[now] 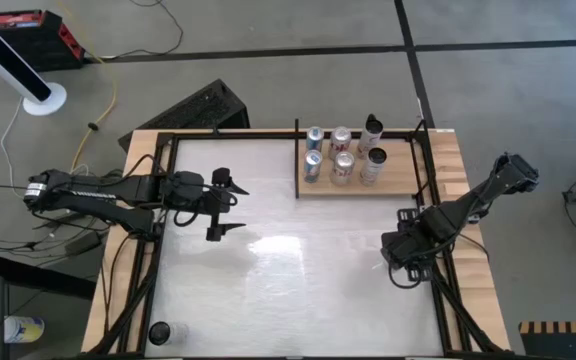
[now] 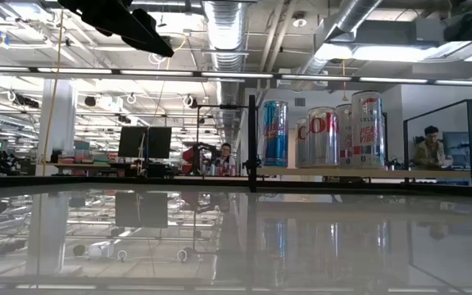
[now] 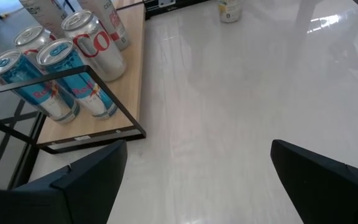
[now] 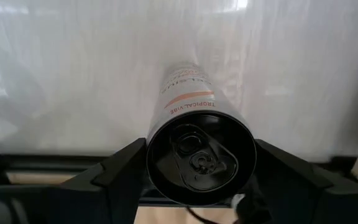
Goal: Place canned beverage on shelf
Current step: Put the right white-yellow soda can
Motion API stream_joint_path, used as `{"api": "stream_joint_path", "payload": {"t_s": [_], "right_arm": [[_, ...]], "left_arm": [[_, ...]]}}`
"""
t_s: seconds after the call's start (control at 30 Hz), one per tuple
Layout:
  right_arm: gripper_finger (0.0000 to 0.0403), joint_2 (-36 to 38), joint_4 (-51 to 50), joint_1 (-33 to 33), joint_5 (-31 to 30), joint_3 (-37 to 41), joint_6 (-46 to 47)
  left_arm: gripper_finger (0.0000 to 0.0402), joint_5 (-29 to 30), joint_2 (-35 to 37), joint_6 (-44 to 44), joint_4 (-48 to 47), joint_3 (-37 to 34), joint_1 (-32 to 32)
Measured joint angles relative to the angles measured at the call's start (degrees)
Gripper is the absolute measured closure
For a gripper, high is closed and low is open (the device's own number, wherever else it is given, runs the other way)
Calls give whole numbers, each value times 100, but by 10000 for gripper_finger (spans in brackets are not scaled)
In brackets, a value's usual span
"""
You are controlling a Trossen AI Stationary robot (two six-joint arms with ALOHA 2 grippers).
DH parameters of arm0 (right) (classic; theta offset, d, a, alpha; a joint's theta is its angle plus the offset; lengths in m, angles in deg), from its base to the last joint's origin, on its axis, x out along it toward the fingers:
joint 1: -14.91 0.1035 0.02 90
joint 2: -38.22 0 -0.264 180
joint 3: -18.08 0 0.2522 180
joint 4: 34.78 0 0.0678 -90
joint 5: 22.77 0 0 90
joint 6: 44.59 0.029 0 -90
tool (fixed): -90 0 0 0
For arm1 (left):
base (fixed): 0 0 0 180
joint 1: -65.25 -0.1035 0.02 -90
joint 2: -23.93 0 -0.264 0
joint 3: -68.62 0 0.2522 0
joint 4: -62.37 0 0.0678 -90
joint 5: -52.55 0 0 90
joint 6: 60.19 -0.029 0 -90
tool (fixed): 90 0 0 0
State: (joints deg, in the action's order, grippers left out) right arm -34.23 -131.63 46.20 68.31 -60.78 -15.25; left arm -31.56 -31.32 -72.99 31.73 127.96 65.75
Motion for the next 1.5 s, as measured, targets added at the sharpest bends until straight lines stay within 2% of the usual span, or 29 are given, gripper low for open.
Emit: {"api": "stream_joint_path", "payload": {"t_s": [0.17, 0.6, 0.77, 1.03, 1.5], "right_arm": [[105, 0, -2, 17, -8, 0, -284], [39, -2, -35, -18, 60, 0, 497], [29, -2, -40, -45, 279, 0, 600], [30, 9, -75, -437, 784, -42, 1503], [30, 13, -403, -863, 764, -299, 3280]], "left_arm": [[20, 13, 0, -177, 14, 0, 0], [20, 13, 0, -260, 87, 0, 0], [20, 11, 0, -281, 89, 0, 0], [20, 11, 0, -373, 105, 0, -2], [20, 11, 0, -402, 136, 0, 0]]}}
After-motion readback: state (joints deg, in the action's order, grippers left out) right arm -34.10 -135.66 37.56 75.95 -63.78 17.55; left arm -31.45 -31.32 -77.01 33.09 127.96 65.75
